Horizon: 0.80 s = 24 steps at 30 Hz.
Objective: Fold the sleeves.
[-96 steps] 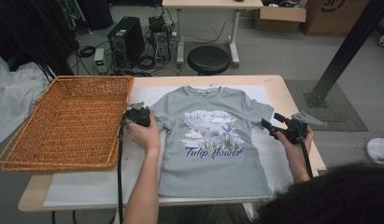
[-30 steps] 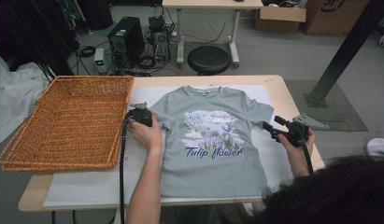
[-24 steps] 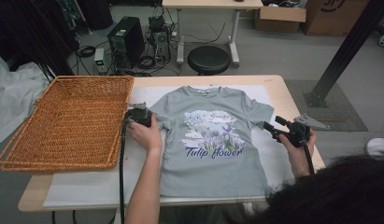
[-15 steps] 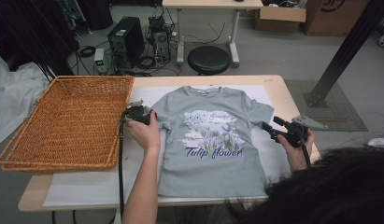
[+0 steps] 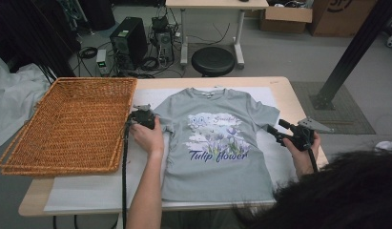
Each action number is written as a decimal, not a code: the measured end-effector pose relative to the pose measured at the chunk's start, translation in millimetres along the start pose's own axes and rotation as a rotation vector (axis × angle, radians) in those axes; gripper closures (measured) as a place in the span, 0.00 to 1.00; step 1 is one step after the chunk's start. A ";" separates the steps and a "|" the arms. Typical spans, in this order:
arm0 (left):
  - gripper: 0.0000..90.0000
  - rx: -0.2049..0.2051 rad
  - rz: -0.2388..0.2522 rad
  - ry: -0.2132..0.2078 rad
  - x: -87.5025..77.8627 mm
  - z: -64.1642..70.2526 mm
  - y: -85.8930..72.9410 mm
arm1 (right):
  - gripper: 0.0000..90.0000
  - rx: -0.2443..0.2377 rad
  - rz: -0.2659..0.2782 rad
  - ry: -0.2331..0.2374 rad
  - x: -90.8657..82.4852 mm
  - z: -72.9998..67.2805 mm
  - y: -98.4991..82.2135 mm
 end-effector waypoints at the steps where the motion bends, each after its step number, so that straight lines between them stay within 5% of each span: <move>1: 0.95 0.009 0.004 -0.002 0.8 1.1 -0.5 | 0.37 -0.004 -0.002 -0.003 -0.4 0.3 0.0; 6: 0.96 -0.003 0.013 -0.054 -2.6 0.5 0.6 | 0.38 -0.003 0.004 -0.008 -3.6 2.2 1.5; 15: 0.97 -0.003 0.124 -0.155 -19.5 10.6 12.9 | 0.38 -0.006 0.002 -0.002 -2.2 -0.8 0.9; 18: 0.97 -0.012 0.134 -0.193 -24.2 19.4 17.5 | 0.38 -0.008 0.008 0.001 -3.6 -2.6 2.9; 24: 0.97 0.048 0.177 -0.277 -37.9 54.6 39.2 | 0.38 -0.010 0.017 -0.001 -10.2 -3.8 5.8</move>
Point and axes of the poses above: each handheld gripper's, and its own axes: x roughly forward along the jaws, y roughly out of its top, z roughly to its right, the point moved 1 cm from there along x, roughly forward along the jaws, and after that the axes turned 9 degrees about -y, right-handed, at the moved point
